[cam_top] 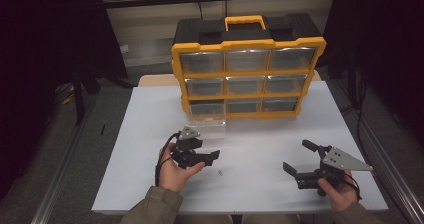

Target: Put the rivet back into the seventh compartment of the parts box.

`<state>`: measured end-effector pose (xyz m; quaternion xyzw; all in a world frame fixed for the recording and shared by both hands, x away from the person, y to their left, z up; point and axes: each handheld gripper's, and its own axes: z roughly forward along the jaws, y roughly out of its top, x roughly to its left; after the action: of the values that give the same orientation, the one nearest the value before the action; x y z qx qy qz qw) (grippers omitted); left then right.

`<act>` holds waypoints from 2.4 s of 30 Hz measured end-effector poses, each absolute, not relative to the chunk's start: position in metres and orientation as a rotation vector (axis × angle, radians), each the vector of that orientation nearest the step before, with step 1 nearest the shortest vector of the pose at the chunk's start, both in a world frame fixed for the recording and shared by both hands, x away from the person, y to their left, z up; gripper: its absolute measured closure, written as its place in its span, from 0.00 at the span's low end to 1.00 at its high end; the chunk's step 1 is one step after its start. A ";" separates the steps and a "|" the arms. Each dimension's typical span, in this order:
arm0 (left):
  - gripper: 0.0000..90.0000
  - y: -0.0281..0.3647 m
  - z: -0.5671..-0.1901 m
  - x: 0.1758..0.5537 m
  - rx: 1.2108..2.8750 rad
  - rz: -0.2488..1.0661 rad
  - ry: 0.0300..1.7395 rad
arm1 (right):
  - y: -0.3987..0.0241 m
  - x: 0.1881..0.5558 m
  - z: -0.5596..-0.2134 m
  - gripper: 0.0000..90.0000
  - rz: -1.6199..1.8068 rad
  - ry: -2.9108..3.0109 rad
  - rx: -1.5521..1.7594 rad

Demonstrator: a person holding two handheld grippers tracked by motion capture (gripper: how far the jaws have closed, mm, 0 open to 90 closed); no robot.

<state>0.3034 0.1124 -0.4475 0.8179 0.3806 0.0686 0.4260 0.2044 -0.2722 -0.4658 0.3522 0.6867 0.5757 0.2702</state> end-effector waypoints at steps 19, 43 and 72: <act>0.44 0.113 -0.454 0.296 2.079 0.128 0.904 | -0.272 0.204 -0.466 0.00 1.554 1.851 0.951; 0.78 0.100 -0.466 0.285 2.166 -0.025 0.864 | -0.271 0.203 -0.464 0.00 1.563 1.843 0.960; 0.87 0.089 -0.470 0.279 2.206 -0.066 0.854 | -0.271 0.204 -0.464 0.00 1.560 1.844 0.955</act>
<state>0.2789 0.0894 -0.4703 0.8631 0.3342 -0.0257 0.3777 0.2037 -0.2713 -0.4642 0.3540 0.6839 0.5786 0.2688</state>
